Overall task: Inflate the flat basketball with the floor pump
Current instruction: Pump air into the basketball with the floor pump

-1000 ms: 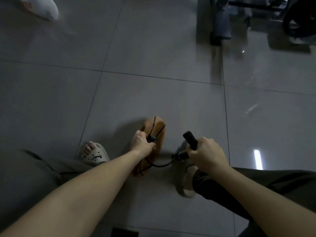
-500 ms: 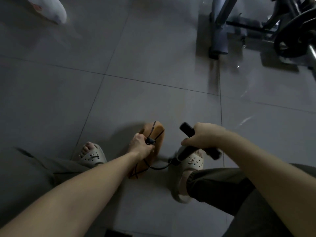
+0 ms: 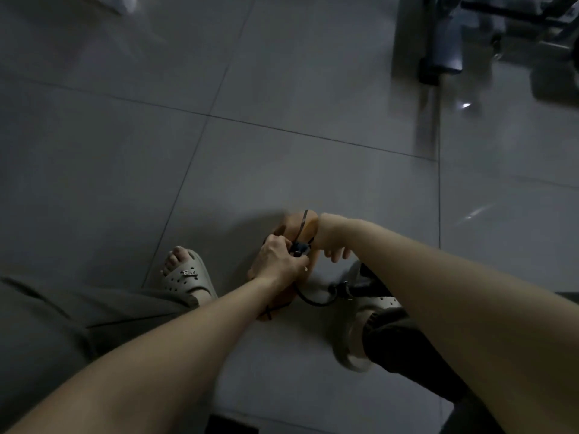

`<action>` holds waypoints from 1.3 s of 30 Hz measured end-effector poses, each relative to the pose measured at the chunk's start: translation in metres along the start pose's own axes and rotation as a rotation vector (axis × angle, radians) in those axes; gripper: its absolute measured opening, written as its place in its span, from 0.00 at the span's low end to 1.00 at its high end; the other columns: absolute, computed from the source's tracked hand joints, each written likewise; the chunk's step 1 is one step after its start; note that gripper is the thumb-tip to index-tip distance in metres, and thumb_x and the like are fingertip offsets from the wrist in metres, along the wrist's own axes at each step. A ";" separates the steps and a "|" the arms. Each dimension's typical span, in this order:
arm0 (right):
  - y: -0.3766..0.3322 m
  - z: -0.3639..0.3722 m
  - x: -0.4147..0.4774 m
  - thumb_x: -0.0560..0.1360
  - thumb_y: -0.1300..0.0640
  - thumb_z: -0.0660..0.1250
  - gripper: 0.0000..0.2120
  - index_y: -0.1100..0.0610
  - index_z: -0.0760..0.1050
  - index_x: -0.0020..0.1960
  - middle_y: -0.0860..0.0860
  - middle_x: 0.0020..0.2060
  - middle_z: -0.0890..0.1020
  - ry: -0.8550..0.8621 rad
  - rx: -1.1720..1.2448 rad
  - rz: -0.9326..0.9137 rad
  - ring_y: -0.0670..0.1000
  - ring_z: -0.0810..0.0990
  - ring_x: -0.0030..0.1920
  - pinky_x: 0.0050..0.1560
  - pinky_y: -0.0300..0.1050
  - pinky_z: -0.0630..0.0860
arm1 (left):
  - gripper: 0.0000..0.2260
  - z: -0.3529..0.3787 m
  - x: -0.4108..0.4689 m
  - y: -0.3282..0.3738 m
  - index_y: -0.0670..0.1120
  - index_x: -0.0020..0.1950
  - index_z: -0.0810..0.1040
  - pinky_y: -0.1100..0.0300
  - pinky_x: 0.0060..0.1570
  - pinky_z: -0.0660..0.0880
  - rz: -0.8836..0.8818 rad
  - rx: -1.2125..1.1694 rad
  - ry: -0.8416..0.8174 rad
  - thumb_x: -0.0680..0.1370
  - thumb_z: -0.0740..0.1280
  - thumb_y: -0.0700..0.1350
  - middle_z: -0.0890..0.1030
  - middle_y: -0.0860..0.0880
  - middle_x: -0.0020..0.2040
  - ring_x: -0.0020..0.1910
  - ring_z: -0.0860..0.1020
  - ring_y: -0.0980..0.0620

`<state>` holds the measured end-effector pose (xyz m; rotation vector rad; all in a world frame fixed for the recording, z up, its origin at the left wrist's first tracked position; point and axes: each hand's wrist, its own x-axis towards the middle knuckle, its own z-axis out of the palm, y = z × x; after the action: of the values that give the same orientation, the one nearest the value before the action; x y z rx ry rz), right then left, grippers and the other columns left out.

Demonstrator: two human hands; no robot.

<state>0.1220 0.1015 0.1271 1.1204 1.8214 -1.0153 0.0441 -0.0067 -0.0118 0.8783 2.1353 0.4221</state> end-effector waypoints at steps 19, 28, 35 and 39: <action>0.052 0.047 0.091 0.79 0.65 0.65 0.08 0.66 0.77 0.57 0.67 0.52 0.83 0.050 0.892 -0.018 0.65 0.84 0.50 0.52 0.62 0.82 | 0.25 -0.002 0.010 -0.007 0.49 0.67 0.76 0.49 0.61 0.75 0.101 -0.009 -0.054 0.74 0.67 0.60 0.73 0.49 0.65 0.64 0.74 0.47; 0.044 0.050 0.090 0.77 0.61 0.67 0.08 0.65 0.76 0.54 0.63 0.42 0.85 0.071 0.629 0.017 0.61 0.87 0.39 0.41 0.57 0.85 | 0.16 -0.002 0.011 0.003 0.50 0.59 0.79 0.55 0.51 0.73 0.134 0.147 -0.067 0.75 0.71 0.56 0.73 0.50 0.59 0.55 0.75 0.49; 0.037 0.054 0.098 0.77 0.55 0.69 0.10 0.62 0.76 0.50 0.60 0.43 0.85 0.102 0.481 0.049 0.58 0.86 0.43 0.48 0.54 0.84 | 0.10 0.004 0.006 0.008 0.45 0.54 0.81 0.53 0.52 0.76 0.149 0.182 -0.022 0.76 0.71 0.48 0.74 0.46 0.56 0.54 0.77 0.45; 0.035 0.055 0.099 0.78 0.55 0.67 0.08 0.61 0.75 0.47 0.60 0.44 0.85 0.093 0.415 0.064 0.58 0.86 0.45 0.49 0.54 0.84 | 0.13 0.008 0.005 0.009 0.45 0.56 0.81 0.54 0.53 0.77 0.164 0.176 -0.001 0.74 0.75 0.50 0.75 0.47 0.55 0.54 0.77 0.47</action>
<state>0.1321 0.0947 0.0091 1.4825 1.6751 -1.3627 0.0526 0.0031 -0.0145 1.1588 2.1314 0.3190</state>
